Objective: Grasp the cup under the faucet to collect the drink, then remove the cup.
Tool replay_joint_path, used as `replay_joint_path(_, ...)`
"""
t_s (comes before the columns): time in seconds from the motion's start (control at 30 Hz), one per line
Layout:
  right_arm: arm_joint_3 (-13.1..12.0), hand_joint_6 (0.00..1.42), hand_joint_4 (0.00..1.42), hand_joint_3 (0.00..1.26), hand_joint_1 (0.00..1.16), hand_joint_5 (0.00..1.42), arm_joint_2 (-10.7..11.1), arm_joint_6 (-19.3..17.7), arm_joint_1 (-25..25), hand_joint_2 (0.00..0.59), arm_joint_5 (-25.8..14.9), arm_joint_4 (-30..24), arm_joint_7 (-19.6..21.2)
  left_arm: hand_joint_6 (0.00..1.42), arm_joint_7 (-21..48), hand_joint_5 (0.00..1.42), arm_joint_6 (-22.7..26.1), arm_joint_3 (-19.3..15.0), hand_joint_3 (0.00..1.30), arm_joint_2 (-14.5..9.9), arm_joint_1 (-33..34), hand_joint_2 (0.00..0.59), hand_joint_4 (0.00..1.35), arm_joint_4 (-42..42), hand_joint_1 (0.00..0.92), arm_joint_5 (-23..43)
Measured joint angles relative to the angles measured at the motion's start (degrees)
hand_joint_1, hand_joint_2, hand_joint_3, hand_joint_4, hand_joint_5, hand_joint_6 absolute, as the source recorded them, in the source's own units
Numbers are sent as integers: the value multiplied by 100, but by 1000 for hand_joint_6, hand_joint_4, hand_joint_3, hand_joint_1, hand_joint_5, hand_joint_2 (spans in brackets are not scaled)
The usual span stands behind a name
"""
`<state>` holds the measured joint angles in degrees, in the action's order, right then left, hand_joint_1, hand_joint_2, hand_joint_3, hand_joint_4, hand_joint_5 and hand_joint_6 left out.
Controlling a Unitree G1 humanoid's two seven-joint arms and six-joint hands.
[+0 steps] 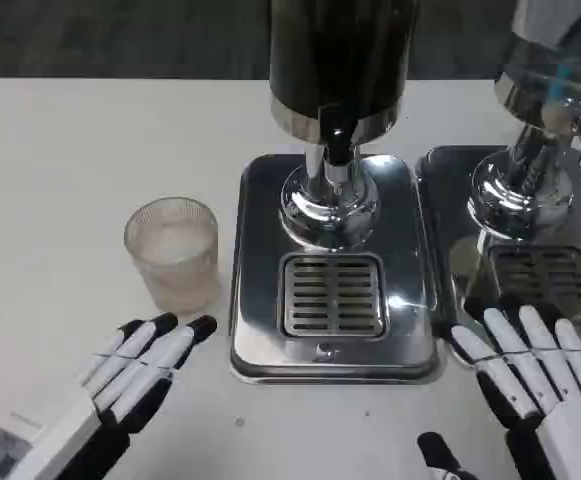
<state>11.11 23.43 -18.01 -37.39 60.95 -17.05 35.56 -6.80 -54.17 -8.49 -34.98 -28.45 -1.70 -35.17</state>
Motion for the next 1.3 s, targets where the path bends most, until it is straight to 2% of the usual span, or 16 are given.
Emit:
replay_joint_path(0.3,-9,8,86,197,413,37,-5,-9,0,390,-43,0,0,0,-16,0,3,-27,0,1,-9,107,0,26,0,-159)
replay_joint_path(0.43,-12,11,86,197,412,37,-7,-11,3,390,-77,10,0,0,-103,0,160,-149,0,4,10,107,0,136,0,-364)
replay_joint_path(0.8,-12,16,86,216,411,48,-42,-13,6,390,-165,58,2,0,-255,0,168,-159,0,29,47,94,0,113,0,-331)
replay_joint_path(1.0,-12,31,114,227,411,61,-103,-13,53,390,-195,58,2,0,-413,0,117,-121,0,180,428,76,0,-248,0,30)
replay_joint_path(1.1,-13,32,127,235,411,70,-201,-9,140,390,-266,58,1,0,-414,0,204,-55,0,303,861,71,0,-742,0,406)
replay_joint_path(1.3,46,46,150,249,411,75,-346,14,269,390,-281,63,-8,0,-424,0,208,72,0,417,1590,56,0,-1634,0,684)
